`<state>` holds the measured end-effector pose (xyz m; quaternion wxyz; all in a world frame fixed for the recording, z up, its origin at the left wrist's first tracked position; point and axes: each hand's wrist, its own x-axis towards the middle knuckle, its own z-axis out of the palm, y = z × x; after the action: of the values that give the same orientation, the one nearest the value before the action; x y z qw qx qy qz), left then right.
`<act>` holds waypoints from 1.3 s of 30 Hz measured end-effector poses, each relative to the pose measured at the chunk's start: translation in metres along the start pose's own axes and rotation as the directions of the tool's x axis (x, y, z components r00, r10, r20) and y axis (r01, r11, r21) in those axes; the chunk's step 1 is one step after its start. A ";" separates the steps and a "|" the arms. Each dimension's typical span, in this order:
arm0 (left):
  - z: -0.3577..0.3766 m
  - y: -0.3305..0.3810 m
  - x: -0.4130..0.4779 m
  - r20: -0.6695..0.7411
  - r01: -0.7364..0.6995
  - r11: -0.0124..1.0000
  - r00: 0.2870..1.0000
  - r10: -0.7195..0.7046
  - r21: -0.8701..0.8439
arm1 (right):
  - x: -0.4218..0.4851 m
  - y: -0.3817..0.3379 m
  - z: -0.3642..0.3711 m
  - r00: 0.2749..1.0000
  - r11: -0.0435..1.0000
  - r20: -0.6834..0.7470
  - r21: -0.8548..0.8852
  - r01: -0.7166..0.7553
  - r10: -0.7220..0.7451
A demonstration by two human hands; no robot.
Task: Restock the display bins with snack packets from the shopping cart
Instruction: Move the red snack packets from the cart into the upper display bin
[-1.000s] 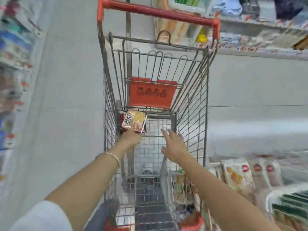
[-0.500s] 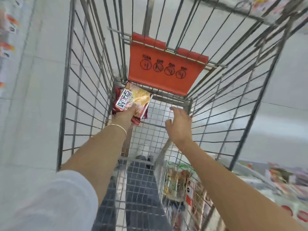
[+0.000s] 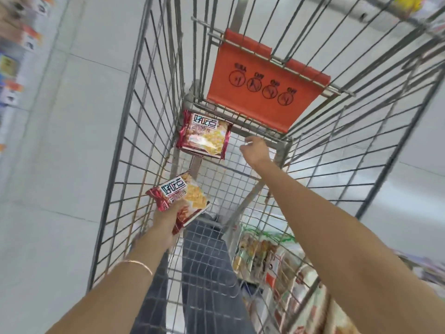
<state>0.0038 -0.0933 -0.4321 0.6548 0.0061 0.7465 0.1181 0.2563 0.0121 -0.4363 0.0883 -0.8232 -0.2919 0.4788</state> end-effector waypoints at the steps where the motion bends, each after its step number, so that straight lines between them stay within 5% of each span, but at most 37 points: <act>1: -0.004 -0.001 0.003 0.008 -0.006 1.000 1.000 0.007 -0.009 | 0.005 -0.003 0.006 0.999 1.000 0.033 -0.005 -0.023 0.023; 10: -0.016 -0.002 0.018 0.044 -0.052 0.998 0.998 0.051 0.026 | 0.024 -0.002 0.058 0.962 0.986 0.242 0.080 -0.149 0.126; 20: -0.009 -0.002 0.022 0.051 0.028 0.999 0.998 -0.029 0.029 | 0.038 -0.017 0.086 0.936 0.865 0.314 0.412 -0.286 0.160; 27: -0.008 0.007 0.016 0.069 0.045 0.991 0.996 -0.053 0.123 | 0.005 0.025 0.030 0.789 0.583 0.606 0.607 -0.539 0.099; 30: 0.000 0.012 0.006 0.105 -0.016 0.980 0.994 -0.005 0.198 | -0.023 0.045 0.010 0.675 0.710 0.731 0.421 -0.564 0.102; 33: 0.011 0.019 -0.009 0.189 -0.109 0.957 0.980 0.058 0.269 | -0.043 0.046 0.014 0.563 0.892 0.817 0.154 -0.426 0.128; 39: 0.023 0.052 -0.042 0.369 -0.216 0.877 0.928 0.047 0.429 | -0.080 0.047 0.009 0.641 0.842 0.757 0.260 -0.473 0.126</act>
<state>0.0248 -0.0458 -0.3838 0.7460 0.2341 0.6231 -0.0213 0.2377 -0.0722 -0.4018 0.0666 -0.5671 -0.0429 0.8198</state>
